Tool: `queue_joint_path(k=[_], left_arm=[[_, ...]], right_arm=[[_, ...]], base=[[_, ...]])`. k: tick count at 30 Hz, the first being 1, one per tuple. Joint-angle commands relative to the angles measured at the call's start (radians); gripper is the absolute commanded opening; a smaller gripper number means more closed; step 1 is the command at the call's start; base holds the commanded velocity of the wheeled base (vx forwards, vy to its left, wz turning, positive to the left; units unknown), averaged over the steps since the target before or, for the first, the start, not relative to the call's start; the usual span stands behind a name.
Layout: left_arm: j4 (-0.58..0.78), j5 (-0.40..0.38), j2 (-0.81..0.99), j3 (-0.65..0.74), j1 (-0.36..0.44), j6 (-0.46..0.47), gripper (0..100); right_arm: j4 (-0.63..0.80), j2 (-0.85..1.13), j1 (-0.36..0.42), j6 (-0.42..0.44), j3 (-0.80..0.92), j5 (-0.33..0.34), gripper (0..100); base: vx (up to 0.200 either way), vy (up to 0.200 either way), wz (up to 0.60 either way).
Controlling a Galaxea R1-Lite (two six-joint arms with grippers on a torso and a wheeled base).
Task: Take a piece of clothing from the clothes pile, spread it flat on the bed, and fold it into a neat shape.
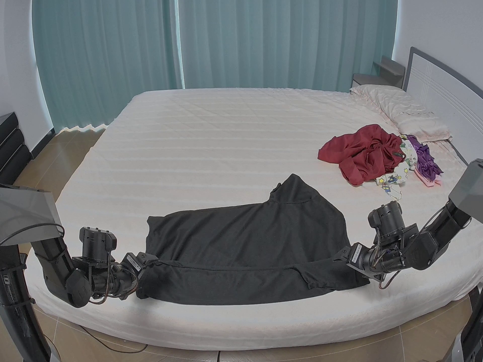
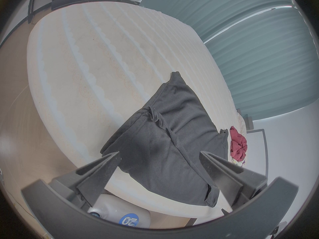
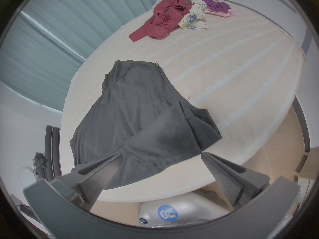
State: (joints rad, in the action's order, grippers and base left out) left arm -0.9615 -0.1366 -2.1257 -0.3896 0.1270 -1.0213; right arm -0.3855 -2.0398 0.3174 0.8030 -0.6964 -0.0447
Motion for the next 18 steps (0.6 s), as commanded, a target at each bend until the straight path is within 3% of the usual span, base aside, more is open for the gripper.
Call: queue_joint_path(k=[1,10,17,18], left_arm=[[0.000,0.000,0.000,0.000,0.000,0.000,100],[0.000,0.000,-0.002,0.000,0.000,0.001,100],[0.000,0.000,-0.002,0.000,0.000,0.001,100],[0.000,0.000,-0.002,0.000,0.000,0.001,100]], right_arm=[[-0.058,-0.099,-0.024,-0.061,0.005,0.005,100],[-0.213,-0.184,-0.043,-0.160,0.054,0.009,100],[-0.256,-0.217,-0.041,-0.163,0.055,0.022,100],[-0.259,-0.231,-0.041,-0.162,0.049,0.034,0]], base=[[0.000,0.000,0.00],[0.000,0.000,0.00],[0.000,0.000,0.00],[0.000,0.000,0.00]])
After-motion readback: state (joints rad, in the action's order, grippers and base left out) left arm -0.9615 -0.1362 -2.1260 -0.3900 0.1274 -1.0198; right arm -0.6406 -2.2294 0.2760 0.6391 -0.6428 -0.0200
